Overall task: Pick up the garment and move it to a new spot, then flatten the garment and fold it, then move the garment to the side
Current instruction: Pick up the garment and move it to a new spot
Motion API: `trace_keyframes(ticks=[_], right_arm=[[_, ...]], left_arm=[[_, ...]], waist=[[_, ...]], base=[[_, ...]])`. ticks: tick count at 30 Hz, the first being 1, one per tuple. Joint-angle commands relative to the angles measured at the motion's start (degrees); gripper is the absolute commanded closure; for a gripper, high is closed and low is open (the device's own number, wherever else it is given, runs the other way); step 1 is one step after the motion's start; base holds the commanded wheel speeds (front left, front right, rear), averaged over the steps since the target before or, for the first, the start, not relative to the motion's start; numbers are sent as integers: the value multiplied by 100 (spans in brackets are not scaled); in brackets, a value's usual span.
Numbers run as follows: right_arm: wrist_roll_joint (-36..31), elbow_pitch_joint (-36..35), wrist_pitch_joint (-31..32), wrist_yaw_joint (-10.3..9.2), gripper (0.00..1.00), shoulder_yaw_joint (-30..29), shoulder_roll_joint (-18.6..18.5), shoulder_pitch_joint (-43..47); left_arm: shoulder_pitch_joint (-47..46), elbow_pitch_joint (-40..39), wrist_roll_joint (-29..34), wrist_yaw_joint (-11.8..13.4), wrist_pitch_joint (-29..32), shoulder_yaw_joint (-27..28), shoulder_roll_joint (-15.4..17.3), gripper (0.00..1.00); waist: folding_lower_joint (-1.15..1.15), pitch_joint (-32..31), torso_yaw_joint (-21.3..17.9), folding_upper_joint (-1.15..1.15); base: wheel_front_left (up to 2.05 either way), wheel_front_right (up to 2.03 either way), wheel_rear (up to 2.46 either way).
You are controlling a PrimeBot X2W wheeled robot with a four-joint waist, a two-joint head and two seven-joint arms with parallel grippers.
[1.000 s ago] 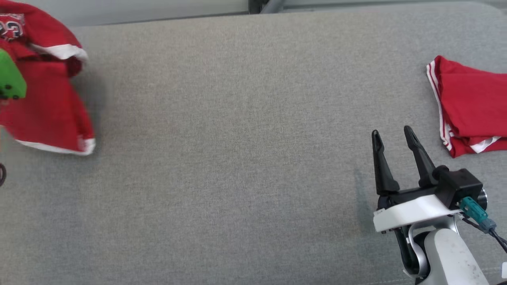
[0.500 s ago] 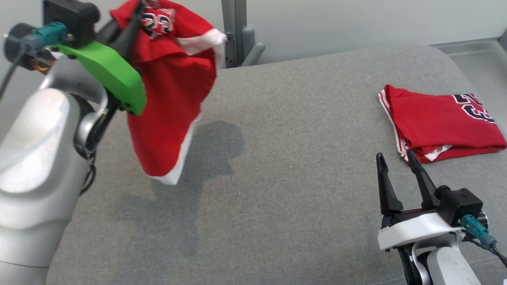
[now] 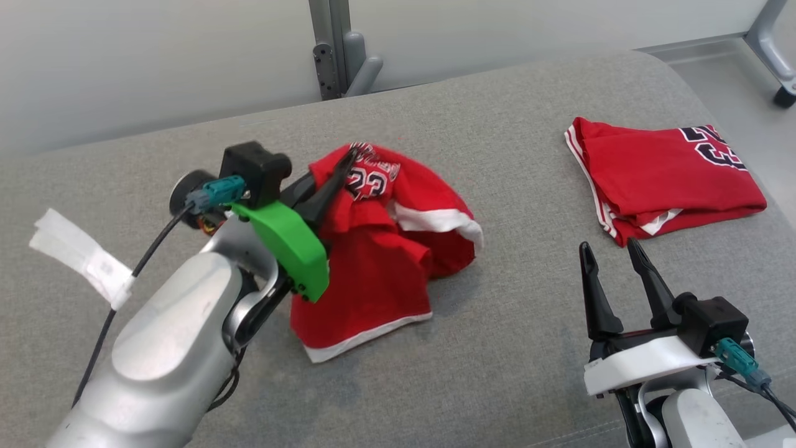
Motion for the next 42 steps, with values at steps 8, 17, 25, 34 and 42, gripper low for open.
trace_keyframes(ticks=[8,17,25,34,42], right_arm=[[21,-53,-23,-7,0,-10,-9,-44],[-50,-50,-23,-7,0,-57,-9,-106],[-83,7,-23,-7,0,-66,-9,-131],[-98,15,-23,-7,0,-145,-9,-12],[-122,-43,-23,-7,0,-173,-9,78]], left_arm=[[720,1340,-322,44,-274,190,430,100],[1079,2260,-515,143,-810,394,350,0],[1066,2874,-575,238,-1173,452,137,0],[1223,2837,-468,311,-1579,551,3,0],[1931,1615,-124,782,-1659,1361,-51,0]], waist=[[0,245,-92,14],[0,307,68,14],[0,216,227,14],[0,38,362,14],[0,-106,455,14]], base=[[0,0,0],[0,0,0],[0,0,0],[0,0,0],[0,0,0]])
